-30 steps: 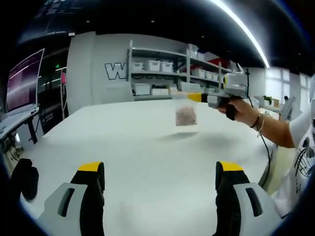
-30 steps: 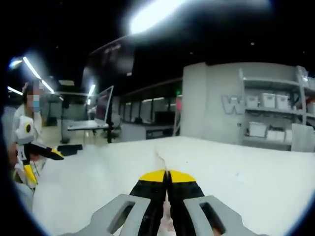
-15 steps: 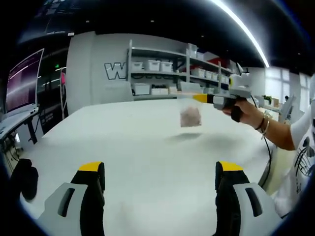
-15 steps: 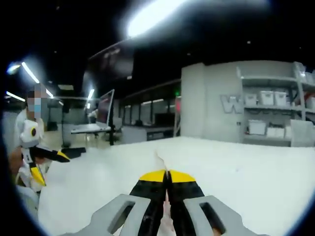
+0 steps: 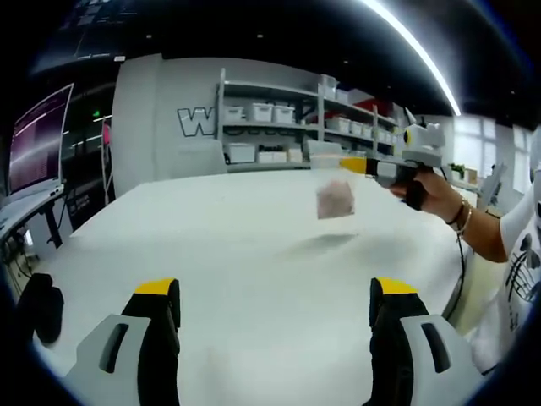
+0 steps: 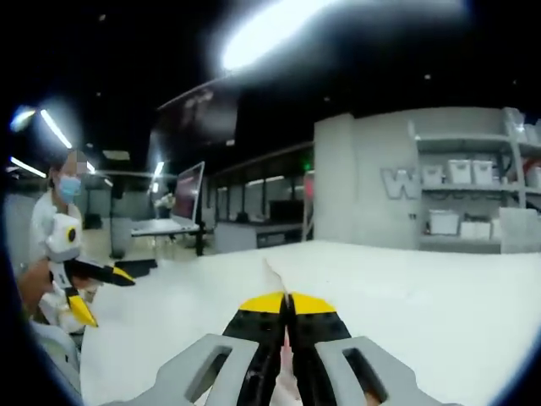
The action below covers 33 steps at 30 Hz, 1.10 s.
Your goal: Open the resealable bag by pulling the two sides of the seal apart until the entire bag opening is separated and visibly accessible.
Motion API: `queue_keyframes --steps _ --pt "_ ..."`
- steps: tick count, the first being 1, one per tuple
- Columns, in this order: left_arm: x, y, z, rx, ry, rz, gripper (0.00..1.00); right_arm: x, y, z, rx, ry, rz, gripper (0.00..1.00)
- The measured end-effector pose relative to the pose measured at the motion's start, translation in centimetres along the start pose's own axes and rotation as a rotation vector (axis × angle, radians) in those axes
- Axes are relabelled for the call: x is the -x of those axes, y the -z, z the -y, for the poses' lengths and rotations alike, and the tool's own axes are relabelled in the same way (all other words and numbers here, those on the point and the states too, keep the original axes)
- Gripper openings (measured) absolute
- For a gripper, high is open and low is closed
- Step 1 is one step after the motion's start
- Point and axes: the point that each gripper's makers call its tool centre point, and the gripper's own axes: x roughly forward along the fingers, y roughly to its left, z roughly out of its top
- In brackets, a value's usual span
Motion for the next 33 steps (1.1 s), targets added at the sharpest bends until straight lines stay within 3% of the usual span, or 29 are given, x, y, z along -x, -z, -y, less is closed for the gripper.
queue_keyframes --steps 7,15,33 --pt "0.3 0.2 0.0 0.006 0.002 0.001 0.92 1.1 0.4 -1.3 -0.015 -0.005 0.001 0.00" --pt "0.5 0.2 0.2 0.009 0.008 0.004 0.91 1.6 0.1 -1.3 -0.040 -0.006 0.018 0.00" --pt "0.3 0.4 0.4 0.009 0.018 -0.002 0.90 3.3 -0.7 -3.5 -0.059 -0.048 0.053 0.00"
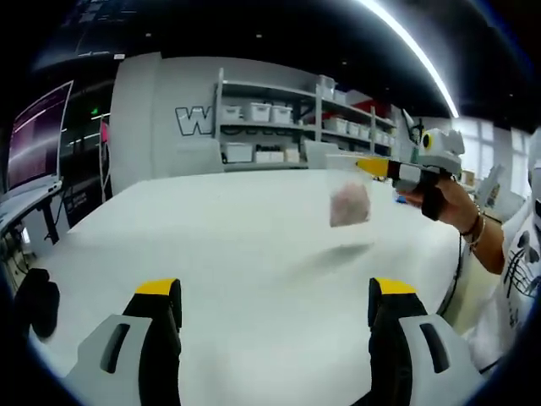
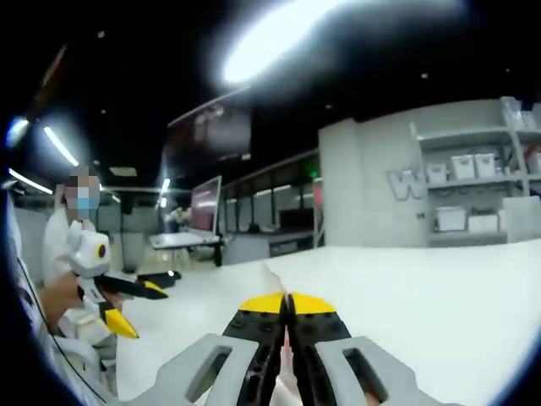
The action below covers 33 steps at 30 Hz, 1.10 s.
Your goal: Open the resealable bag by pulling the two sides of the seal apart until the entire bag opening is separated and visibly accessible.
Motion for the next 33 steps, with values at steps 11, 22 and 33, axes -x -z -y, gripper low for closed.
queue_keyframes --steps 11,22,33 --pt "-0.4 0.2 0.3 0.000 0.010 -0.008 0.89 1.0 0.8 -0.9 -0.034 -0.008 0.002 0.00" --pt "-0.4 0.2 0.7 -0.005 0.016 -0.007 0.88 2.3 1.1 -1.8 -0.046 -0.009 0.002 0.00" --pt "-0.5 0.2 1.0 -0.008 0.023 -0.004 0.88 3.0 2.3 -2.5 -0.050 0.002 -0.017 0.00"
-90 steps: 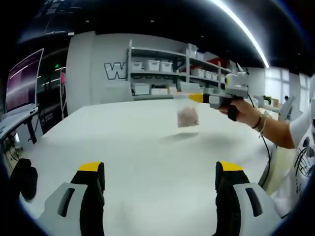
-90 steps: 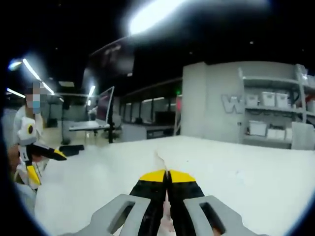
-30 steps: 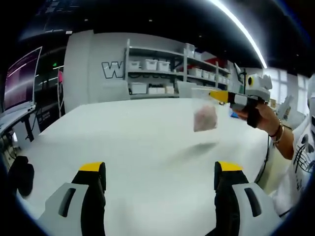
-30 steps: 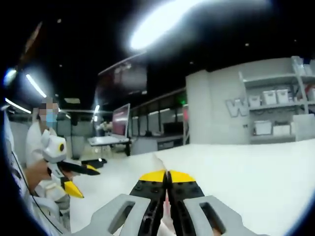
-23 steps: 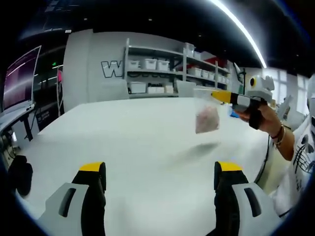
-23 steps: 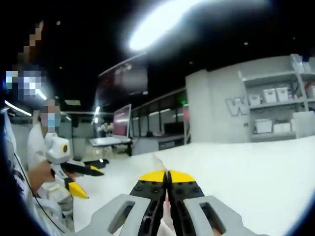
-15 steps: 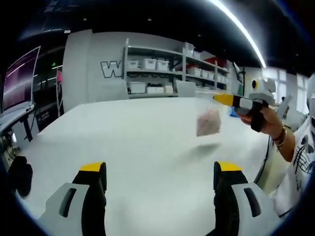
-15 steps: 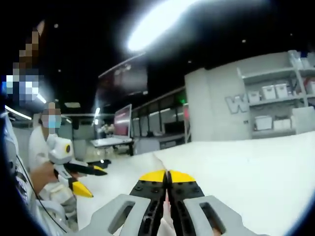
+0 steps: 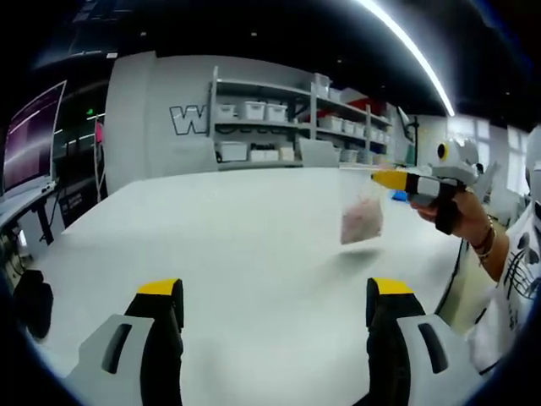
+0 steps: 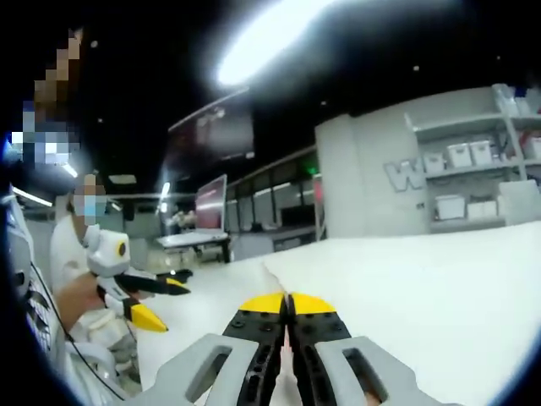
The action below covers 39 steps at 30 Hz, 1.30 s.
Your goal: Open the resealable bag by pulling the two sides of the seal apart until the entire bag opening is separated and visibly accessible.
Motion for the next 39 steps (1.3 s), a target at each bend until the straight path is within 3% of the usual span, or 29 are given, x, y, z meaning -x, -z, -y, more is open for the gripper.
queue_keyframes --steps 10,20,26,39 --pt "-0.1 0.1 0.0 0.003 0.004 0.001 0.88 0.0 1.7 -1.6 -0.002 -0.028 -0.037 0.00" --pt "-0.1 0.1 -0.3 0.005 0.004 0.003 0.88 -0.3 0.9 -0.5 0.015 0.001 -0.026 0.00" --pt "0.0 0.1 -0.3 0.004 0.008 0.003 0.87 -0.4 2.0 -1.2 0.038 -0.011 -0.052 0.00" --pt "0.1 0.3 -0.4 0.000 0.017 -0.005 0.85 -1.3 5.1 -6.2 0.261 -0.151 -0.182 0.00"
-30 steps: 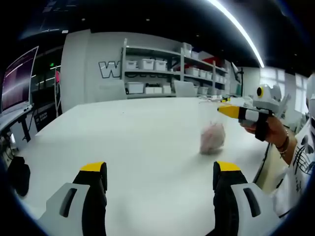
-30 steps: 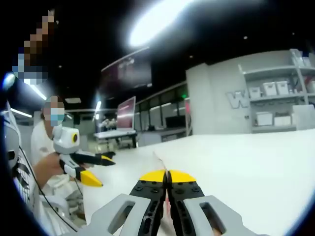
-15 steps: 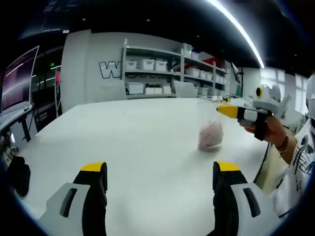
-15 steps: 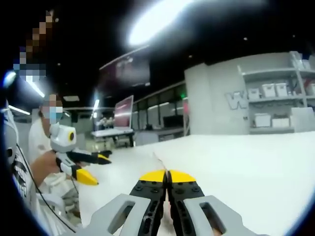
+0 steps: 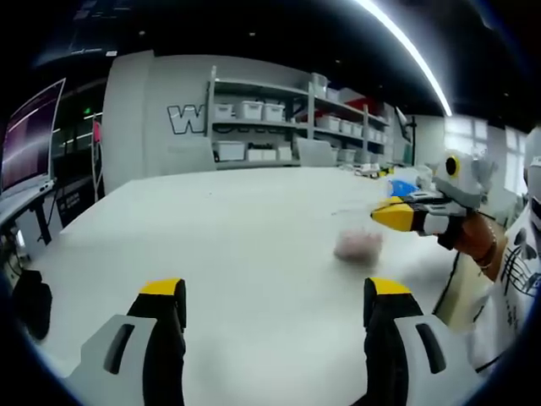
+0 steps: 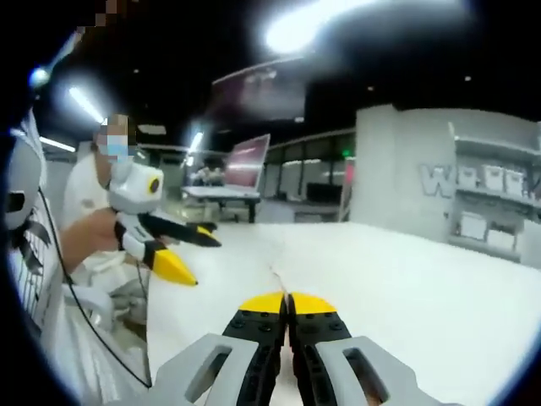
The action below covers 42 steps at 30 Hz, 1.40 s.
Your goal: Open the resealable bag by pulling the two sides of the seal apart until the entire bag opening is separated and visibly accessible.
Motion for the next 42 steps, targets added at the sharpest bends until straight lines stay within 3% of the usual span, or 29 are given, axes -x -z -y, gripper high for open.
queue_keyframes --steps 7,19,31,42 --pt "0.3 0.3 -0.2 0.002 -0.003 -0.003 0.84 -0.9 1.8 -2.9 0.120 -0.063 -0.075 0.00" --pt "0.9 0.9 -0.1 0.000 0.001 -0.006 0.82 -0.7 2.8 -4.7 0.166 -0.109 -0.097 0.01" --pt "1.4 1.2 0.8 -0.053 0.034 -0.004 0.75 -0.3 2.9 -4.6 0.192 -0.104 -0.103 0.03" --pt "1.7 1.3 2.0 -0.132 0.082 -0.005 0.61 -0.2 2.8 -4.0 0.166 -0.096 -0.101 0.03"
